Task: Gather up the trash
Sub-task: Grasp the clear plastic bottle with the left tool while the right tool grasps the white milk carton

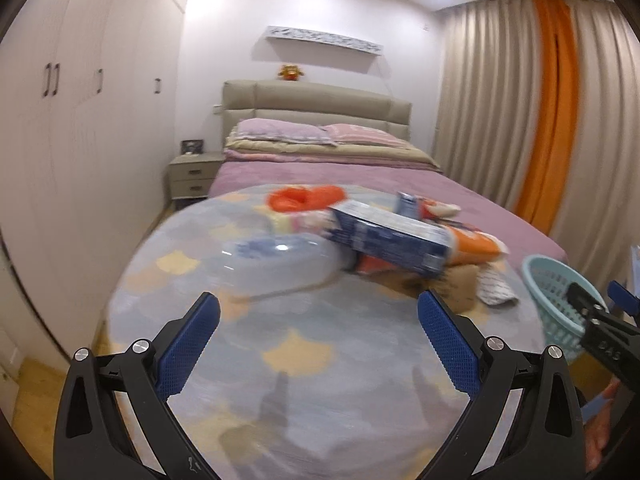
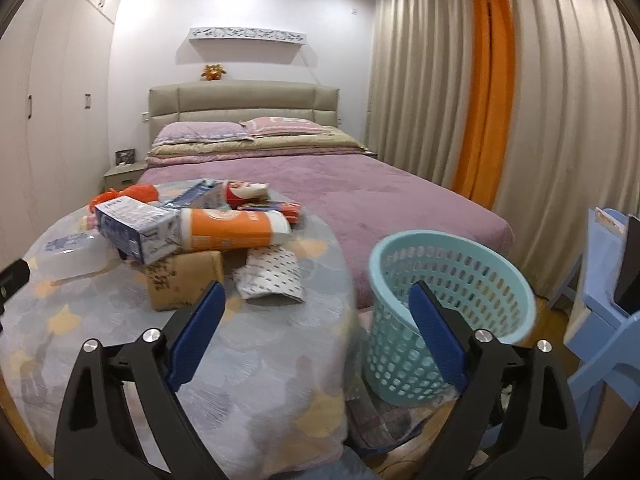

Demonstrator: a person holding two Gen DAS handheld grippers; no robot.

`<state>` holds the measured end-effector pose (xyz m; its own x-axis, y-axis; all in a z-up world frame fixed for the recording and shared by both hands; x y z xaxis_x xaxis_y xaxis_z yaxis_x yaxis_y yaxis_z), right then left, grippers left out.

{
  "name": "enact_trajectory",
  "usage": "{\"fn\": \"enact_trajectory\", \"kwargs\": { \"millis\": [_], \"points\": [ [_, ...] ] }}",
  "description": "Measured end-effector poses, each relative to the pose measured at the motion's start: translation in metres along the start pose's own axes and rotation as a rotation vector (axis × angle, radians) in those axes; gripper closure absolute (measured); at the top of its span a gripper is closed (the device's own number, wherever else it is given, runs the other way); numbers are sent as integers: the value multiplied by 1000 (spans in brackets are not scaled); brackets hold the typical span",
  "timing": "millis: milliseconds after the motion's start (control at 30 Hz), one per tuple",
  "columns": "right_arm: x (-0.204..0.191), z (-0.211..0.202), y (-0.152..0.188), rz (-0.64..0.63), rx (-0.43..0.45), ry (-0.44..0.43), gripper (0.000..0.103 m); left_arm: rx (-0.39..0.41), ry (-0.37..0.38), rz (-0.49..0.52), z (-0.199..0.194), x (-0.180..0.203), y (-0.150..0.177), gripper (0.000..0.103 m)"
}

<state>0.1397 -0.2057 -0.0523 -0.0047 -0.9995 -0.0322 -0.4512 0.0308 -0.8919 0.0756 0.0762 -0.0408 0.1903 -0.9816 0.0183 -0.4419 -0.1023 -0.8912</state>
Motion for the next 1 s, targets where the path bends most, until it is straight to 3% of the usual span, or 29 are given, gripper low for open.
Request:
{"fn": "enact_trajectory", "kwargs": {
  "millis": [100,300,600,1000],
  "points": [
    [-14,10,-9,-5,-19,-68,25,-30,7,2,15,-23,-13,8],
    [-61,34,-40,-59,-46,-275,25,-98,76,53,54,-46,-37,7],
    [-115,78,-75,-123,-84,-391,25,-213,196,66,116,-44,-48,7],
    [-141,141,-58,-165,-277,-550,16,-377,345,93,171,-30,-35,8]
  ]
}}
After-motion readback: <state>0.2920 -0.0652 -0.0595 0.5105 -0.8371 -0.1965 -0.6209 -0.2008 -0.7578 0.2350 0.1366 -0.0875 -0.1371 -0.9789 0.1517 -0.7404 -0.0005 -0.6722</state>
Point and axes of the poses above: each gripper's, at about its wrist camera, not at the fingertips, and z roughly the way its jaws point, x to its right, y to its underside, the point moved 7 cm from there along z, roughly the way its jaws point, and after that the axes turned 9 degrees about -y, right-handed, at the moved point
